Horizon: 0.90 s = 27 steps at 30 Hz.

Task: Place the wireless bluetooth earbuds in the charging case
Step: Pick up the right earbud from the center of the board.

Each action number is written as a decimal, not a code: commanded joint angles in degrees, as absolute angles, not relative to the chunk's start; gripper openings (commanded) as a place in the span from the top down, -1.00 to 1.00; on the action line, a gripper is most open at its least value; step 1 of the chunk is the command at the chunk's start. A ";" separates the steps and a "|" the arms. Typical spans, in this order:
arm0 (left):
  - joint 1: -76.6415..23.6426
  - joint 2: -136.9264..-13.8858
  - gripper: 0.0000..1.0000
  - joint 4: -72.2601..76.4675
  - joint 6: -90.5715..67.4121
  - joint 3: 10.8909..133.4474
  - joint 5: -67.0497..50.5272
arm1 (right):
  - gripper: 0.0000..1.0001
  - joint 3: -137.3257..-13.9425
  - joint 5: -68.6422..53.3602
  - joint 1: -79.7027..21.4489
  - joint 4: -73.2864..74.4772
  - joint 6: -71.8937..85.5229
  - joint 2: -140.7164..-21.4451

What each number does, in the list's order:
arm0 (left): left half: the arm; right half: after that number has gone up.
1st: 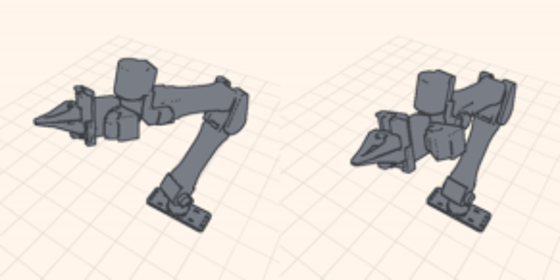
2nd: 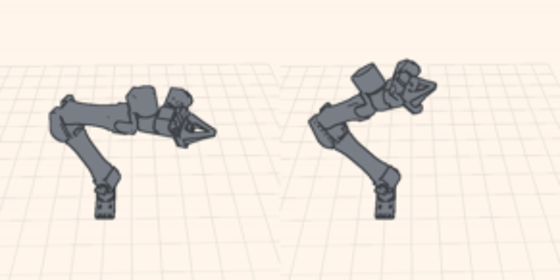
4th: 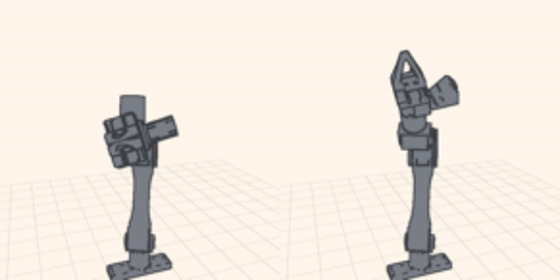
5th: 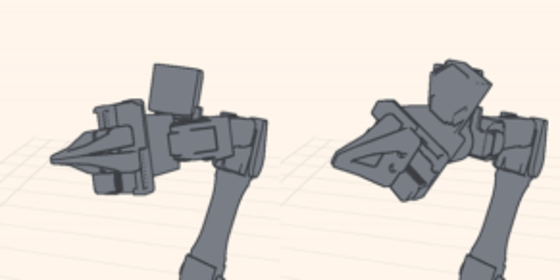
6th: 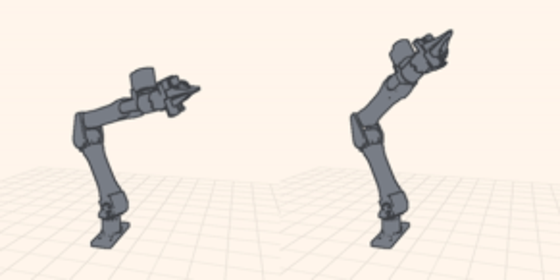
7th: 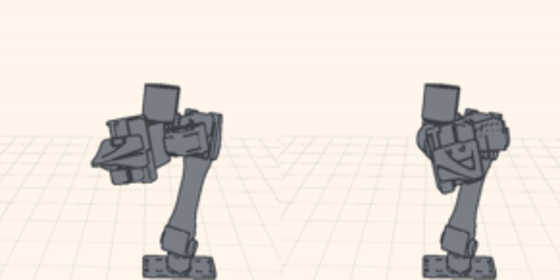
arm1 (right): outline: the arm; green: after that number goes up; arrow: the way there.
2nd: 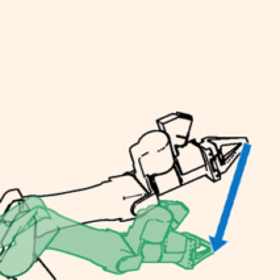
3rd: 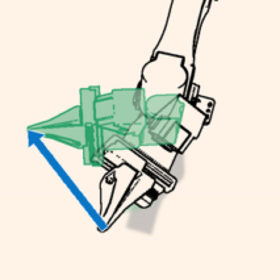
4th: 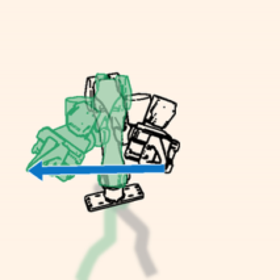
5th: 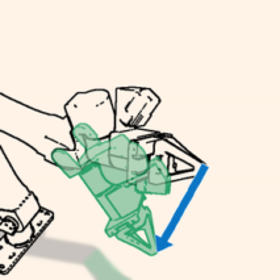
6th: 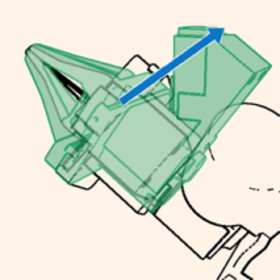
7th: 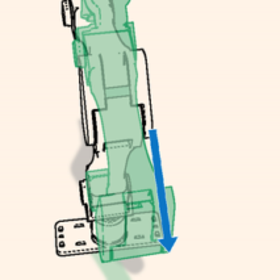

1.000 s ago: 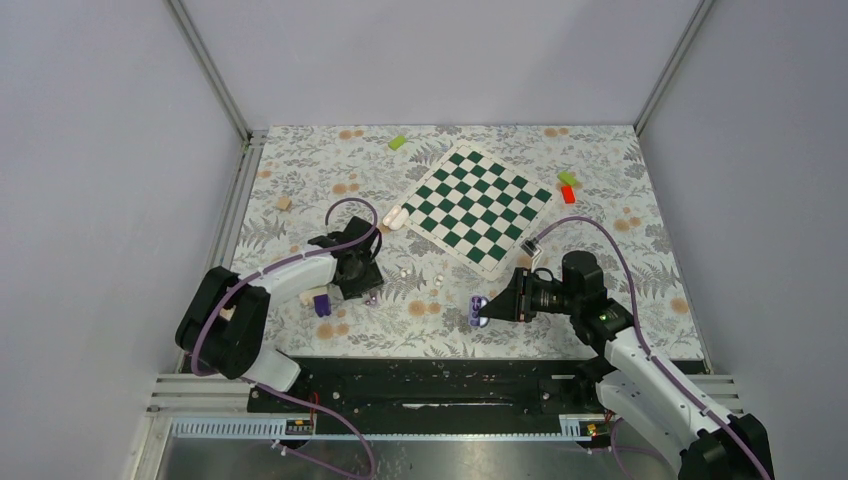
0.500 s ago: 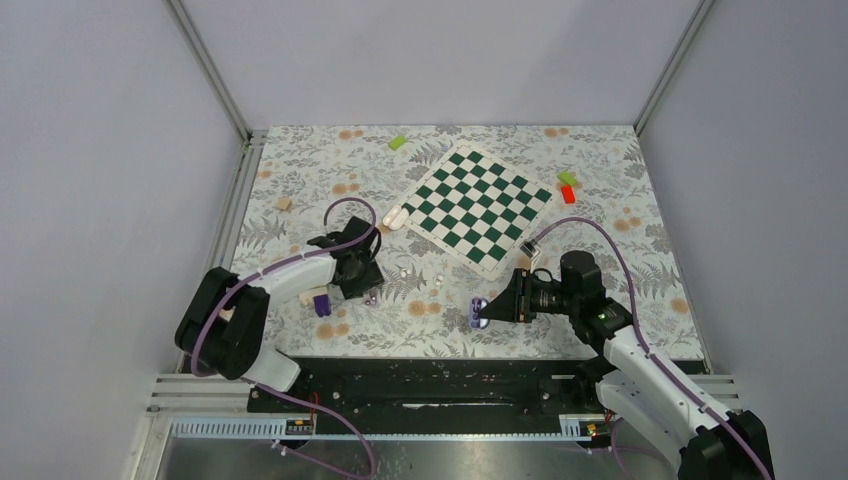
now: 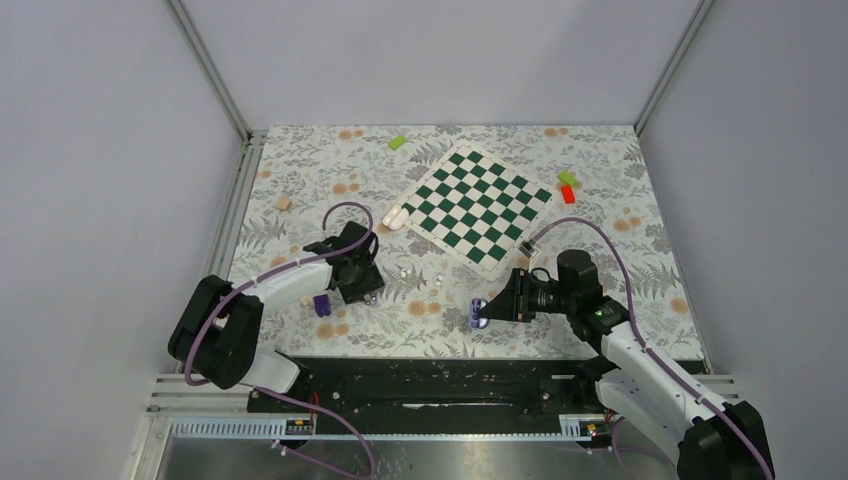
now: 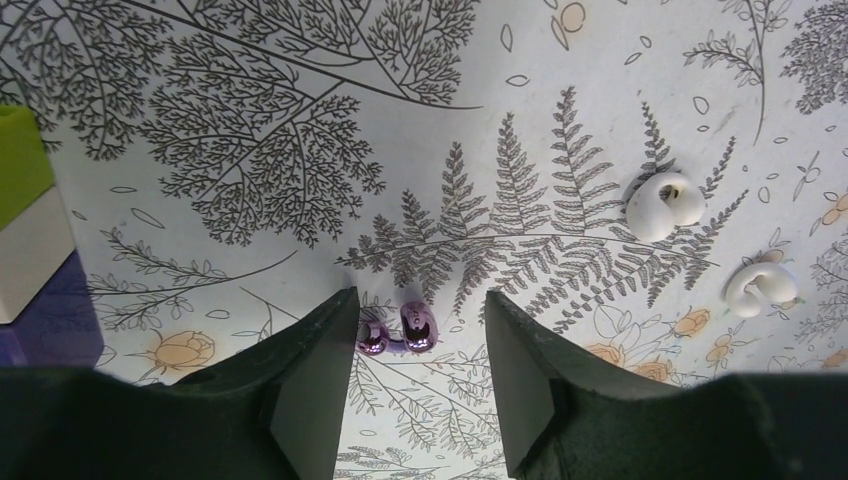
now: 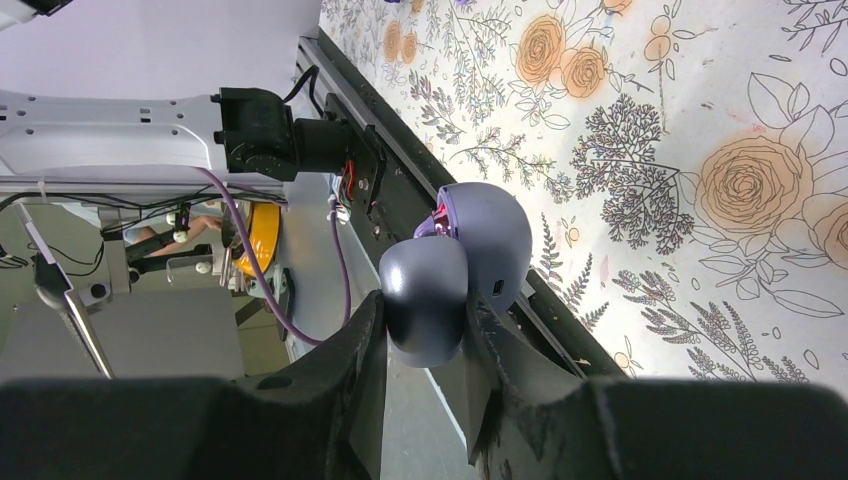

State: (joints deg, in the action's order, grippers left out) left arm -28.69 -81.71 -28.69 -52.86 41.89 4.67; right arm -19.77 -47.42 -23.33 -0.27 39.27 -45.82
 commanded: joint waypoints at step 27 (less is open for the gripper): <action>-40.98 -78.17 -0.03 -31.90 -51.45 49.98 8.29 | 1.00 -23.32 -47.59 -23.64 -0.97 38.58 -45.29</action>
